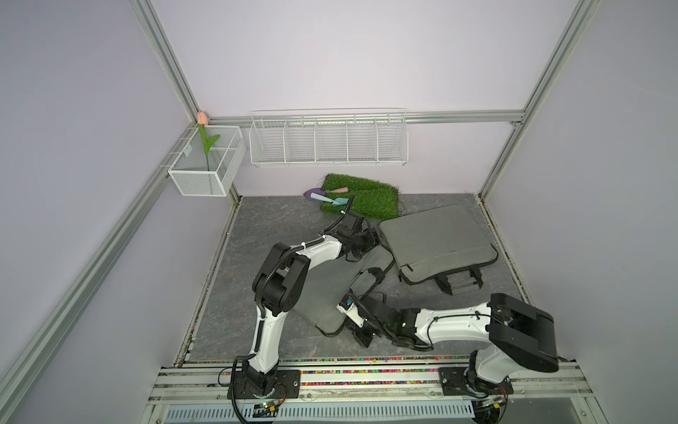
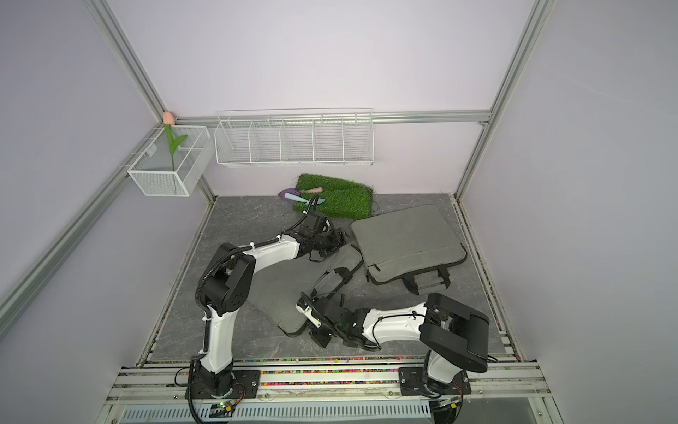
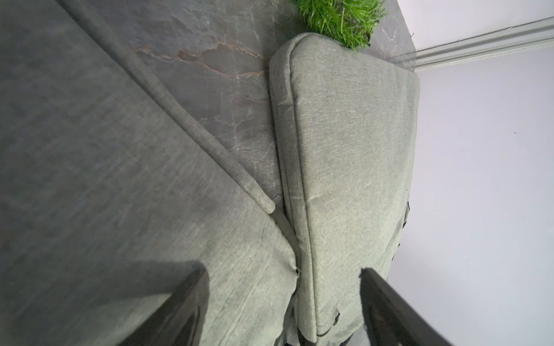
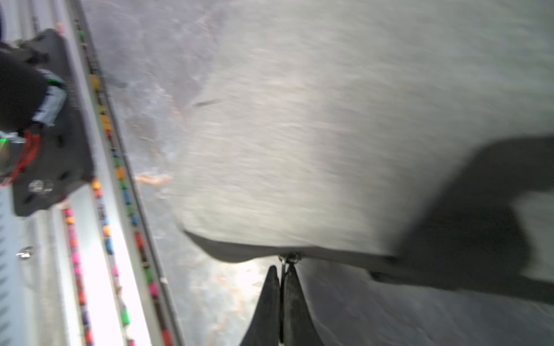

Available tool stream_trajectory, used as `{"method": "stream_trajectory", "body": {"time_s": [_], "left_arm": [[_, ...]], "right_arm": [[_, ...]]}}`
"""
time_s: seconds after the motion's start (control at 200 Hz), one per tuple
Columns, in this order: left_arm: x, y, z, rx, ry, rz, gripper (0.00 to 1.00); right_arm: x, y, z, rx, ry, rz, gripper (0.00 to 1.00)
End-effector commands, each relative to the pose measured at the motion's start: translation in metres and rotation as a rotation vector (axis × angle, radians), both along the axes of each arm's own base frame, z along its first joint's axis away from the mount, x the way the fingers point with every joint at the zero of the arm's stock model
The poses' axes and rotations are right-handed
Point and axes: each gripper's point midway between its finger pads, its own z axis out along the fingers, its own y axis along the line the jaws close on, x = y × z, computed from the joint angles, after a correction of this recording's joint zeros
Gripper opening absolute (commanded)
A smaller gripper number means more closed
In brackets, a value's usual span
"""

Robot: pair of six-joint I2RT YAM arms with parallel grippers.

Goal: Put the mouse into the laptop bag
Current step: Zip the zipper on the zippered laptop bag.

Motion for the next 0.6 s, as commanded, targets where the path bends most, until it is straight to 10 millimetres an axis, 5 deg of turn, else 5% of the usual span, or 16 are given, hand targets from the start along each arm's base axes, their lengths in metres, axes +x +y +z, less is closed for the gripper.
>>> {"method": "stream_trajectory", "body": {"time_s": [0.0, 0.19, 0.365, 0.49, 0.595], "left_arm": [[-0.02, 0.021, -0.076, 0.15, 0.155, 0.032, 0.8], [-0.018, 0.021, -0.074, 0.155, 0.146, 0.035, 0.8], [-0.007, 0.039, -0.051, 0.161, 0.121, 0.057, 0.81], [0.01, 0.08, -0.01, 0.157, 0.079, 0.124, 0.86], [0.02, 0.143, 0.024, 0.164, 0.04, 0.243, 0.91]], "right_arm": [[-0.03, 0.03, 0.007, 0.019, 0.024, 0.086, 0.06], [-0.051, 0.069, 0.001, 0.062, 0.09, 0.13, 0.06], [-0.047, 0.074, 0.0, 0.109, 0.117, 0.096, 0.06], [-0.043, 0.072, -0.001, 0.116, 0.122, 0.069, 0.06], [-0.037, 0.063, -0.005, 0.116, 0.129, 0.033, 0.06]]}}
